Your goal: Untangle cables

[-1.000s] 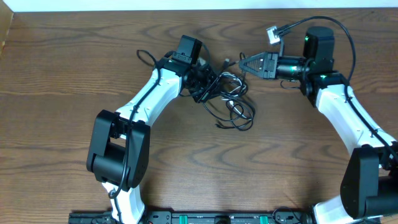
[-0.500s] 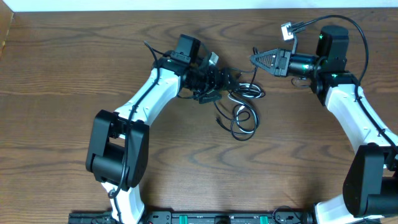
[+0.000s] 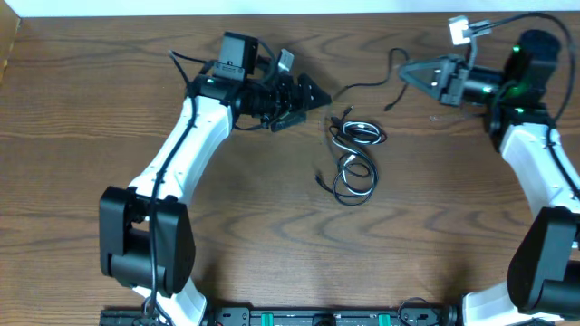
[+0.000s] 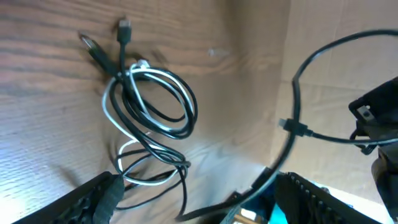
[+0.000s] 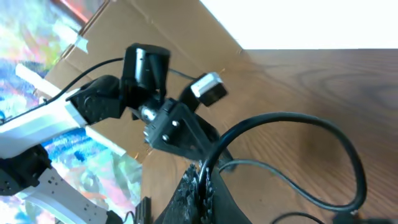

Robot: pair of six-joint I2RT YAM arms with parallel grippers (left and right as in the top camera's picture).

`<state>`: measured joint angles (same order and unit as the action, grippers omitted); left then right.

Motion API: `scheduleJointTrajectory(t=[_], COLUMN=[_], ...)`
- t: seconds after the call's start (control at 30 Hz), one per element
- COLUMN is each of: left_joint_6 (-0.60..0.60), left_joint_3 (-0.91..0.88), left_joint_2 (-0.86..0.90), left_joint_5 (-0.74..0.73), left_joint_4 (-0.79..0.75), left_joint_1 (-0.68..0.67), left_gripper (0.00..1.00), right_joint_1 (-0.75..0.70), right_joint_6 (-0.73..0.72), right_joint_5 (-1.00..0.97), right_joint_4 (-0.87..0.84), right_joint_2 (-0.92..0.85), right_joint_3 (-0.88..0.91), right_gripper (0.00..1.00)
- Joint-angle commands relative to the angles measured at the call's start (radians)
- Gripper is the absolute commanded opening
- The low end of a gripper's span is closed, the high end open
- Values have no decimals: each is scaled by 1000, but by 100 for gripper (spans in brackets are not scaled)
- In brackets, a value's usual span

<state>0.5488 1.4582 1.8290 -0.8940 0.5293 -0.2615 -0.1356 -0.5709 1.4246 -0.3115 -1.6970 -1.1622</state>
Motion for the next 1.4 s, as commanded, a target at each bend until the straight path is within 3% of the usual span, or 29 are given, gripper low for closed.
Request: scheduleJointTrajectory(t=[0.0, 0.07, 0.53, 0.7, 0.87, 1.03, 1.13, 1.37], left_joint_6=[-13, -13, 36, 36, 35, 34, -8, -271], left_joint_3=[18, 18, 18, 18, 18, 18, 18, 18], left_joint_2=[-5, -5, 0, 0, 2, 14, 34, 75], left_joint_5=[139, 227, 484, 488, 490, 499, 499, 499], left_joint_4=[40, 66, 43, -40, -63, -47, -21, 0], left_joint_1=[5, -5, -152, -213, -286, -337, -354, -370], left_gripper=[82, 82, 82, 82, 82, 82, 82, 82], right_joint_1=[-61, -92, -322, -375, -392, -392, -392, -392], right_joint_6=[-27, -27, -18, 80, 203, 283, 292, 292], right_joint_5=[74, 82, 74, 16, -211, -346, -384, -387], right_joint_4=[-3, 6, 69, 255, 560, 707, 736, 738], right_joint_2=[23, 23, 23, 23, 23, 23, 23, 23], right_joint_3=[-12, -12, -12, -12, -12, -12, -12, -12], right_gripper=[1, 1, 1, 1, 1, 1, 1, 1])
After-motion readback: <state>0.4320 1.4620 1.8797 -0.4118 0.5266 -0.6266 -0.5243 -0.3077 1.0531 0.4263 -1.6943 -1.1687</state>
